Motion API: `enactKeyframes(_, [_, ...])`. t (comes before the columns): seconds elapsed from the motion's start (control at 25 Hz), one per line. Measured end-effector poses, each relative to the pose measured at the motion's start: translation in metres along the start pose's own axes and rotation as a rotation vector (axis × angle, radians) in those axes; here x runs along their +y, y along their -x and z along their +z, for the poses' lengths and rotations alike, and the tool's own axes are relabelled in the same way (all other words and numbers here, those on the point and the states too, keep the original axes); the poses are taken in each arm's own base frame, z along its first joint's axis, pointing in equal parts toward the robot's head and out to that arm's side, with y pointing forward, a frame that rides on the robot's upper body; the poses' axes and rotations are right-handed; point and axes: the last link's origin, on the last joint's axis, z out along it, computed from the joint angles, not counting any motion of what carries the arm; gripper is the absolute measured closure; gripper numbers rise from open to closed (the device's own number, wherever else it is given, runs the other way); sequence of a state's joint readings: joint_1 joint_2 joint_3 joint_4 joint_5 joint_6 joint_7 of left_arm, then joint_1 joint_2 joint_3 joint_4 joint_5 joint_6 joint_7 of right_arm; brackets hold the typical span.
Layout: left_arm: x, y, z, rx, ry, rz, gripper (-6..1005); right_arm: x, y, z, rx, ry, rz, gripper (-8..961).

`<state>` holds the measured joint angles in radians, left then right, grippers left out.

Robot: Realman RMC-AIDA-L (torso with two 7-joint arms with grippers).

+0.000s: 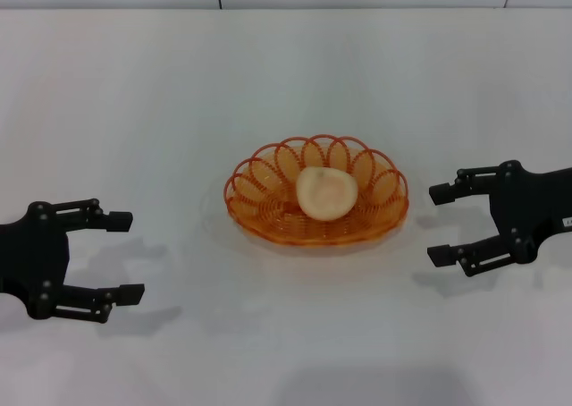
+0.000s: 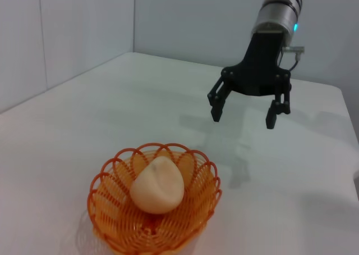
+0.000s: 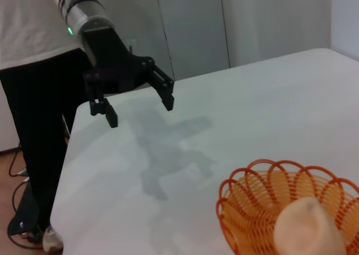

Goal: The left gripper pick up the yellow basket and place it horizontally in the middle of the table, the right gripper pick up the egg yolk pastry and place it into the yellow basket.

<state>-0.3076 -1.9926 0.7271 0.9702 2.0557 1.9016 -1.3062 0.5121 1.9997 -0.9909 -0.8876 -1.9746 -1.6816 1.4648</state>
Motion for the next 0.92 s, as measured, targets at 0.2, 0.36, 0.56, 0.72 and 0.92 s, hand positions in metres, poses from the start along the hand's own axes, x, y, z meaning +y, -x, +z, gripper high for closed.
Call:
enactKeyframes(0.2, [-0.0040, -0.0022, 0.0030, -0.004, -0.004, 0.001, 109, 0.0012, -0.0047, 0.0007, 0.008, 0.004, 0.007, 109])
enactKeyframes(0.36, [-0.0064, -0.0040, 0.0054, -0.013, 0.000, 0.007, 109, 0.0006, -0.0076, -0.0023, 0.009, 0.002, 0.018, 109])
enactKeyframes(0.56, [-0.0078, -0.0039, 0.0066, -0.025, 0.001, 0.006, 109, -0.0004, -0.0091, -0.0043, 0.008, -0.007, 0.020, 109])
enactKeyframes(0.72, [-0.0085, -0.0028, 0.0074, -0.034, -0.002, 0.003, 109, -0.0018, -0.0099, -0.0059, 0.008, -0.019, 0.025, 109])
enactKeyframes(0.92, [-0.0096, -0.0015, 0.0074, -0.044, -0.009, -0.010, 109, -0.0027, -0.0107, -0.0058, 0.011, -0.026, 0.028, 109])
